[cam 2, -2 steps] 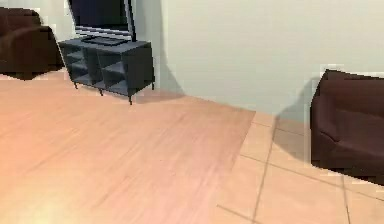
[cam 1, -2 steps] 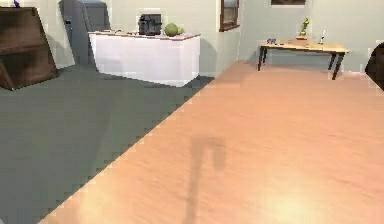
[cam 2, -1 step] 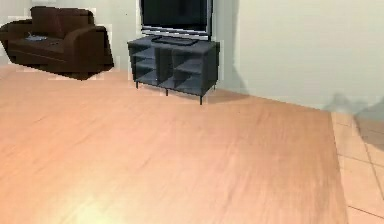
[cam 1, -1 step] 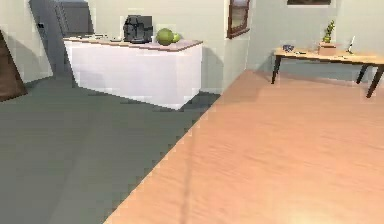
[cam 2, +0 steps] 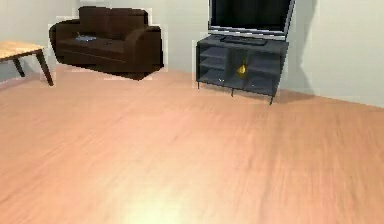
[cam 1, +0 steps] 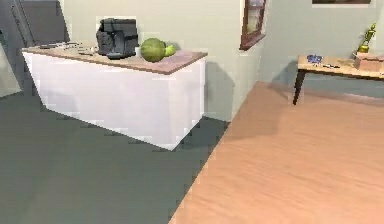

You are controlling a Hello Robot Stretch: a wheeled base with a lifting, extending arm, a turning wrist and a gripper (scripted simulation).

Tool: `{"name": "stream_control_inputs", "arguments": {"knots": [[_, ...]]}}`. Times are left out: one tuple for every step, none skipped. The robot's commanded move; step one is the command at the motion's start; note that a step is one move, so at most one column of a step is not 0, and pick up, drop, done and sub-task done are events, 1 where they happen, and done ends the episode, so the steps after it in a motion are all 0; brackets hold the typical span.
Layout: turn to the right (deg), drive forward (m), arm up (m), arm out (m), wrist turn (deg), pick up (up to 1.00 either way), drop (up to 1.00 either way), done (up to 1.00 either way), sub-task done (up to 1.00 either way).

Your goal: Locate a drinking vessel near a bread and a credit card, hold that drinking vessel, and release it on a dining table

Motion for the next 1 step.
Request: {"name": "stream_control_inputs", "arguments": {"knots": [[-3.0, 0.00, 0.00, 0.00, 0.0, 0.00, 0.00, 0.00, 0.00]]}}
